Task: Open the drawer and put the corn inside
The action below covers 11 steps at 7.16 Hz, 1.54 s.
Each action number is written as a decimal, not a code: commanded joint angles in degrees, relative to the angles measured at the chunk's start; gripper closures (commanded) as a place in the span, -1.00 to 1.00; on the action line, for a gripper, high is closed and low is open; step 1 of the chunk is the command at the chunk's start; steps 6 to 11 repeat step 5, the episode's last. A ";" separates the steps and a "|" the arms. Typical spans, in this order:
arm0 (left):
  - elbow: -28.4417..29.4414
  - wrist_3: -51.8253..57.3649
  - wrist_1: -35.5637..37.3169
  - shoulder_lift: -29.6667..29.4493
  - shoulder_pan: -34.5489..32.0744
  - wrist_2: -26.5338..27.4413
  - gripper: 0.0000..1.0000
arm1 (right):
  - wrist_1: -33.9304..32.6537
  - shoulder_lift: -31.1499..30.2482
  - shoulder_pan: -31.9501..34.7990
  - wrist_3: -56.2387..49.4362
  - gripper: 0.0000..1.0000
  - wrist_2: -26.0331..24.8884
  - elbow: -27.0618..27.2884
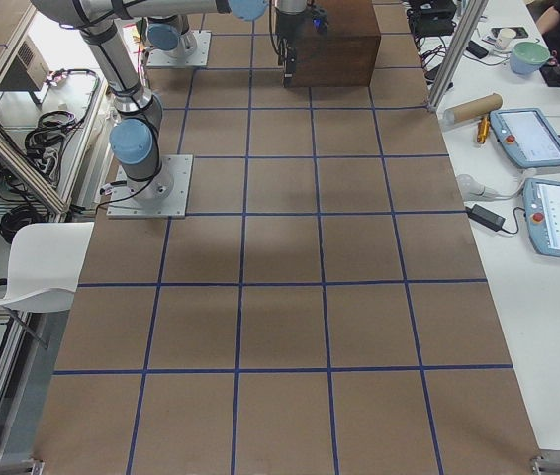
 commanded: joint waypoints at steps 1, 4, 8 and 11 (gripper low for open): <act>-0.43 0.94 -0.30 0.99 -0.05 0.10 -1.00 | 0.00 0.09 0.00 0.00 -1.00 -0.09 0.00; -0.52 0.94 -0.65 1.08 -0.05 0.10 -1.00 | 0.00 0.00 0.00 0.00 -1.00 0.00 0.00; -0.43 0.94 -0.74 1.17 -0.05 0.10 -1.00 | 0.00 0.00 0.00 0.00 -1.00 -0.09 0.00; -0.43 0.94 -0.74 1.17 -0.05 0.10 -1.00 | 0.00 0.00 0.00 0.00 -1.00 -0.09 0.00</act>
